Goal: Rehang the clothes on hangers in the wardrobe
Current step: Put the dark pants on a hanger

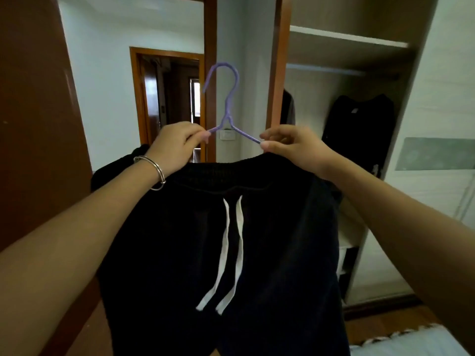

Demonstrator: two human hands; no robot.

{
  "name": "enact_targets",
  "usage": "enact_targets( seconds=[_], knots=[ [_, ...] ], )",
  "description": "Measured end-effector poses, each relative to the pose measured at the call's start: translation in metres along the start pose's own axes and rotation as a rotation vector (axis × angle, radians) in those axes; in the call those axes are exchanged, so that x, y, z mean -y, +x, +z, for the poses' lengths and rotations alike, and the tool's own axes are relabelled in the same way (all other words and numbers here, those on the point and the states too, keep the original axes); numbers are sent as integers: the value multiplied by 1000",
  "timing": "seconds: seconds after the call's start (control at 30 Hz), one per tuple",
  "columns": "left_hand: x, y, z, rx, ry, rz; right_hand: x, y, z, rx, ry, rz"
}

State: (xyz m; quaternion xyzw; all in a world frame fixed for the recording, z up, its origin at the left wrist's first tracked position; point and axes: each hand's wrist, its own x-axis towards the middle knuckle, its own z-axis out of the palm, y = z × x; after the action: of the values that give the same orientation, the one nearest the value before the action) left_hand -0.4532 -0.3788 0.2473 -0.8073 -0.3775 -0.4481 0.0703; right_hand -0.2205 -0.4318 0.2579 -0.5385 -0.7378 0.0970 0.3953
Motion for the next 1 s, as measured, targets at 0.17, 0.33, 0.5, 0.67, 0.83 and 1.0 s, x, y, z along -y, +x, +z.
enact_targets(
  seconds=[0.17, 0.33, 0.5, 0.67, 0.83, 1.0],
  knots=[
    [39, 24, -9, -55, 102, -80, -33, 37, -5, 225, -18, 90],
    [65, 37, 5, -20, 106, -134, -49, 78, 24, 41, 106, 41],
    [99, 51, 15, -35, 74, -166, -54, 119, 56, -182, 105, 4],
    [141, 75, 37, -52, 88, -139, -63, 151, 90, -405, 29, -24],
    [169, 96, 61, 18, -44, -60, -68, 159, 104, -425, -117, 2],
    [184, 115, 96, 141, -196, -20, -81, 156, 104, -284, -581, -74]
  ],
)
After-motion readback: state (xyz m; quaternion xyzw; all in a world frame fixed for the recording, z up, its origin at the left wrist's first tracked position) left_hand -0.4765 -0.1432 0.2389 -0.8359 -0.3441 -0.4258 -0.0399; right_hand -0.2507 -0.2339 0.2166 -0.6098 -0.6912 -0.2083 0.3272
